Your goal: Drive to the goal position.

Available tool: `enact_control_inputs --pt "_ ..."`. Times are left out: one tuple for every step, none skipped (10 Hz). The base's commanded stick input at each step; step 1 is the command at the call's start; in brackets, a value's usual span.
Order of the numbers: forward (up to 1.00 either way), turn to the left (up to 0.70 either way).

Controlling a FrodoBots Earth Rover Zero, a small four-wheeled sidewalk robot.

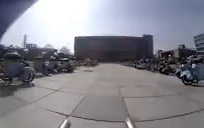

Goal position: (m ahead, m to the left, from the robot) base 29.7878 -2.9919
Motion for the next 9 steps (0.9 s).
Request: enact_control_inputs --pt "1.0 0.0" --pt "1.0 0.0" --pt "1.0 0.0" --pt "0.0 0.0" --pt "0.0 0.0" --pt "1.0 0.0" --pt "1.0 0.0" --pt "1.0 0.0" --pt "1.0 0.0"
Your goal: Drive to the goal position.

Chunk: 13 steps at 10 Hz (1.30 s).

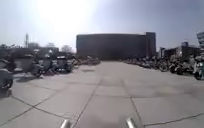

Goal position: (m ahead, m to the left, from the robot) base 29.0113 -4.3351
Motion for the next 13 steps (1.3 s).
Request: enact_control_inputs --pt "1.0 0.0" --pt "1.0 0.0" --pt "1.0 0.0" --pt "1.0 0.0" --pt "1.0 0.0" --pt "1.0 0.0" --pt "1.0 0.0" --pt "1.0 0.0" --pt "1.0 0.0" --pt "1.0 0.0" --pt "1.0 0.0" --pt "1.0 0.0" --pt "1.0 0.0"
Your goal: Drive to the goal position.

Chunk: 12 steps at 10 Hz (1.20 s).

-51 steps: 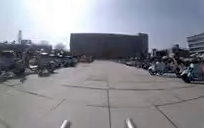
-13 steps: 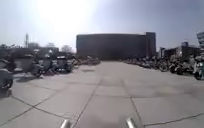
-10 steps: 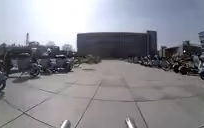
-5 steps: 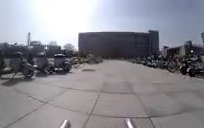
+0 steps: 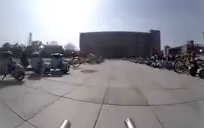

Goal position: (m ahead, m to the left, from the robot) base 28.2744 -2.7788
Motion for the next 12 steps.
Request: enact_control_inputs --pt "1.0 0.0" --pt "1.0 0.0" --pt "1.0 0.0" --pt "1.0 -0.39" --pt "1.0 -0.4" --pt "1.0 -0.4" --pt "1.0 -0.4" --pt "1.0 -0.38" --pt "1.0 -0.35" --pt "1.0 -0.1" --pt "1.0 0.0" --pt "1.0 0.0"
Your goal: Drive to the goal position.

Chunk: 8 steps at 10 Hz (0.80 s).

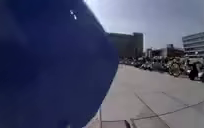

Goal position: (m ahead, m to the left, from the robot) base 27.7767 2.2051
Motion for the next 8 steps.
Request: enact_control_inputs --pt "1.0 0.0" --pt "1.0 0.0" --pt "1.0 0.0" --pt "1.0 0.0" --pt "1.0 0.0" --pt "1.0 0.0" --pt "1.0 0.0" --pt "1.0 0.0"
